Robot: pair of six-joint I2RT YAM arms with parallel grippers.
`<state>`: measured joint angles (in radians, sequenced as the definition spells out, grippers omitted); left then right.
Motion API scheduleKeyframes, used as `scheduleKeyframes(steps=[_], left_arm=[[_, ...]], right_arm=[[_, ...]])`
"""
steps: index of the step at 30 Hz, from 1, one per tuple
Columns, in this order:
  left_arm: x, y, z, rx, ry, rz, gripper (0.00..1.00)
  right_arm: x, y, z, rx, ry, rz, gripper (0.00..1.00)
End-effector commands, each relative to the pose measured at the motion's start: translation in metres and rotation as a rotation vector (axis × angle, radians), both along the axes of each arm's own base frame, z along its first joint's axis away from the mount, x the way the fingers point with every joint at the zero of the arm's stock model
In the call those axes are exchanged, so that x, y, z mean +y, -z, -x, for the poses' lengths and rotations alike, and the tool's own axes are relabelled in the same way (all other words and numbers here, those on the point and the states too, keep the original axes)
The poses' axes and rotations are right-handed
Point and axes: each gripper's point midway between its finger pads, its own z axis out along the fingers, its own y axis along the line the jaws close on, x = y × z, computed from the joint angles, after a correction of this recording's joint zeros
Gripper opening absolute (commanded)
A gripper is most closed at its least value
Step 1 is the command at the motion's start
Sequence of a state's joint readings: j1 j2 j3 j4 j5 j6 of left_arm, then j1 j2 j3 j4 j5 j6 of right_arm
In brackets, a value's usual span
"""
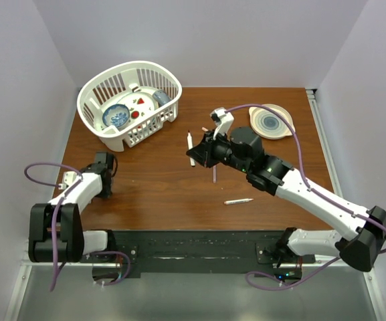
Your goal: Insert the pens into the pen caps
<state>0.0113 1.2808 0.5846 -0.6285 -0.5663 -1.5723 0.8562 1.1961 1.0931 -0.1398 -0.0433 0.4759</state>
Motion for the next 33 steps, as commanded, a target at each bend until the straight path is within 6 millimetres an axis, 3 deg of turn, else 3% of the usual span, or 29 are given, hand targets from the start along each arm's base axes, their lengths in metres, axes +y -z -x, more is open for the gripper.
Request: scheduleKeyframes(steps=[1,6,11,14,17,20,21,24,25,26,27,29,30,33], left_arm=[[-0.038,0.004,0.004,0.004,0.120,0.109,0.00],[-0.098,-0.013,-0.004,-0.040,0.268,0.156,0.00],[-0.147,-0.005,0.003,0.005,0.337,0.230,0.00],[-0.152,-0.010,-0.002,0.023,0.366,0.186,0.00],[-0.151,-0.025,-0.021,0.015,0.454,0.083,0.00],[-0.161,-0.050,-0.050,-0.037,0.705,-0.011,0.00],[-0.178,-0.058,-0.066,-0.083,0.900,-0.035,0.00],[-0.211,-0.080,-0.081,-0.274,1.145,-0.026,0.18],[-0.235,-0.085,-0.073,-0.322,1.354,0.003,0.32],[-0.245,-0.093,-0.066,-0.392,1.432,0.018,0.44],[-0.253,-0.097,-0.060,-0.414,1.476,0.051,0.50],[-0.264,-0.103,-0.050,-0.390,1.542,0.075,0.49],[-0.259,-0.092,-0.037,-0.299,1.545,0.078,0.49],[-0.287,-0.090,-0.006,-0.241,1.590,0.098,0.50]], right_arm=[[-0.010,-0.024,0.003,-0.076,0.017,-0.069,0.00],[-0.024,-0.030,0.014,-0.103,0.029,-0.108,0.00],[-0.043,-0.031,0.021,-0.136,0.063,-0.128,0.00],[-0.051,-0.032,0.026,-0.154,0.066,-0.123,0.00],[-0.060,-0.017,0.032,-0.125,0.076,-0.077,0.00],[-0.073,-0.014,0.034,-0.126,0.113,-0.063,0.00],[-0.076,-0.014,0.035,-0.125,0.116,-0.055,0.00],[-0.082,-0.023,0.038,-0.126,0.128,-0.055,0.00],[-0.084,-0.025,0.038,-0.125,0.134,-0.054,0.00],[-0.085,-0.031,0.039,-0.125,0.135,-0.059,0.00],[-0.087,-0.030,0.040,-0.115,0.141,-0.046,0.00],[-0.094,-0.034,0.040,-0.103,0.167,-0.044,0.00],[-0.097,-0.036,0.041,-0.103,0.175,-0.044,0.00],[-0.106,-0.047,0.044,-0.110,0.199,-0.064,0.00]])
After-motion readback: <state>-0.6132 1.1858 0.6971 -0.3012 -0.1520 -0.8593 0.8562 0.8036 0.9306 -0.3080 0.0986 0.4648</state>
